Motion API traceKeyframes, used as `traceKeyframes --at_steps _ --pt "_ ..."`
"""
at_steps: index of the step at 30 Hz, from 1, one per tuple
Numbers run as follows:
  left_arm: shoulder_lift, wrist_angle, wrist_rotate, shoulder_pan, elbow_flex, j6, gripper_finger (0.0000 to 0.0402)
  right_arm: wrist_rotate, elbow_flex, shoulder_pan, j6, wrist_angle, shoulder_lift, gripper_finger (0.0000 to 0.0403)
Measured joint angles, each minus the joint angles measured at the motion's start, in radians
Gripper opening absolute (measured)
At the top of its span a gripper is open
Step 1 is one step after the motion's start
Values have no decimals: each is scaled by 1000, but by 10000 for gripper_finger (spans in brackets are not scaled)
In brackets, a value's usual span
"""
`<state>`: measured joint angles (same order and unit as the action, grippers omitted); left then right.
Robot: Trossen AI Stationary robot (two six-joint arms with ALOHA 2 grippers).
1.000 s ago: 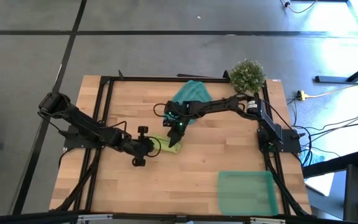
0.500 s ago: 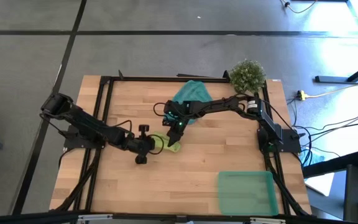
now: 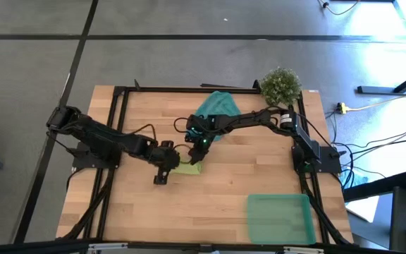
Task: Roll microfiber towels into tight, uniform cylinder then place into a basket
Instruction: Roll the green microfiber cloth
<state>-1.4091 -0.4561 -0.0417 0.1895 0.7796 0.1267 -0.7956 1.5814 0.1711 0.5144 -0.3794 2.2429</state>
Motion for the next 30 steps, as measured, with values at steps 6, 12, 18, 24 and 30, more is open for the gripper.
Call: traceKeyframes --at_steps 6,12,18,24,30 --pt "-53 0 86 -64 2 26 2 33 2 -6 -3 -51 0 4" --pt "-110 15 90 -108 2 30 1 56 2 -18 -12 -81 0 4" --pt "-112 46 63 -130 1 29 1 97 2 -24 -65 -113 0 4" --pt "-137 46 59 -132 -1 21 1 99 0 -32 -127 -84 0 31" --pt "-181 57 56 -132 1 20 2 107 0 -42 -128 -76 0 82"
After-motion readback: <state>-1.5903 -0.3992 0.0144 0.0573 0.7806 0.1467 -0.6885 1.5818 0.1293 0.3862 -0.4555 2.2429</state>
